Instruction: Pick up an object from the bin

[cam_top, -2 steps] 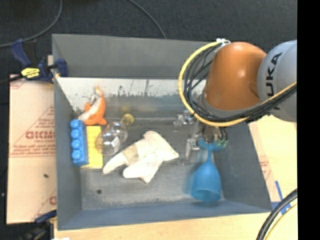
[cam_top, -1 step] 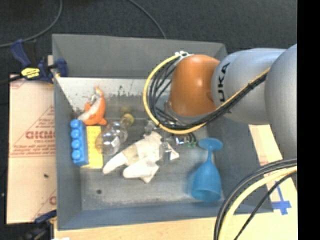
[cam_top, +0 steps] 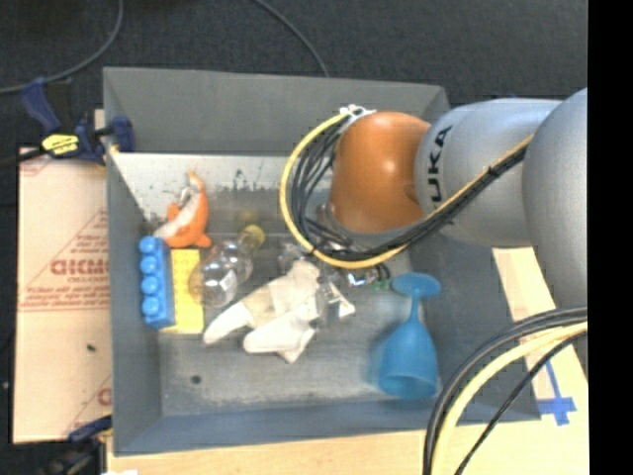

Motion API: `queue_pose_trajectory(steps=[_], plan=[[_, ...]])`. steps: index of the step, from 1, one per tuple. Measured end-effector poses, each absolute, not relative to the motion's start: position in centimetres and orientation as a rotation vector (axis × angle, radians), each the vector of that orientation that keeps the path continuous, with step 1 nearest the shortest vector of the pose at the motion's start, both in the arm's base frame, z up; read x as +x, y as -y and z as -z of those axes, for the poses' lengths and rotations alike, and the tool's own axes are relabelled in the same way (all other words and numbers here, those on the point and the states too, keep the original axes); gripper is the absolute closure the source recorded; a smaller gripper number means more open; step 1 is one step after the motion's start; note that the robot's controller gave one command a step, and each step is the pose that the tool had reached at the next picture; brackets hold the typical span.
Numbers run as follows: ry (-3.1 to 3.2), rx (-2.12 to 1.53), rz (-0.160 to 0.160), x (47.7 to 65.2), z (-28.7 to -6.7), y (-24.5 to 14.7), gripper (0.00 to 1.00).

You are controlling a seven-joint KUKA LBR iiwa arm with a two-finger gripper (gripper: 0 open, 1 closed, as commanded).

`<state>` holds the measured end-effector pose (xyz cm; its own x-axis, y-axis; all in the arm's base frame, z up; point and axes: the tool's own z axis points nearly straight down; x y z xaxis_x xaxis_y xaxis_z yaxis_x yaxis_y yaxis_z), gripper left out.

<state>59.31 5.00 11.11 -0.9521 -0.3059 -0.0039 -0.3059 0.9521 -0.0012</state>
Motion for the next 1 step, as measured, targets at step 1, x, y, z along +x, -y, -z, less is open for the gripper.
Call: queue_pose_trajectory(steps=[1], plan=[[-3.059, -0.674, 0.002, 59.59, -13.46, -4.01, 0.0]])
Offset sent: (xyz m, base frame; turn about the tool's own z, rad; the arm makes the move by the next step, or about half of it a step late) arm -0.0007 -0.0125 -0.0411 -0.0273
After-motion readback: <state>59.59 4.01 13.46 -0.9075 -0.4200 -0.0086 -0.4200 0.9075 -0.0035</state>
